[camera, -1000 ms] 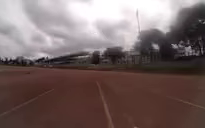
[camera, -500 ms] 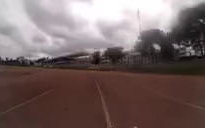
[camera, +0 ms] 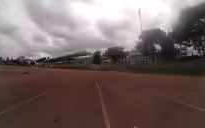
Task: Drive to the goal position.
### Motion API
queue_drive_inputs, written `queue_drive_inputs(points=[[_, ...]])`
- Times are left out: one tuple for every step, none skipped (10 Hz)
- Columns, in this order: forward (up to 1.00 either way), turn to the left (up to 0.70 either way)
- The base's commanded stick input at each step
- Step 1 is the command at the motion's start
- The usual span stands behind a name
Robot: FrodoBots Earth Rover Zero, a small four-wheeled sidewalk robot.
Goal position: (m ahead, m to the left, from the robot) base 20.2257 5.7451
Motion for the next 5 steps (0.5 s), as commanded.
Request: queue_drive_inputs(points=[[0.7,0.0],[0.7,0.0],[0.7,0.0],[0.7,0.0],[0.7,0.0]])
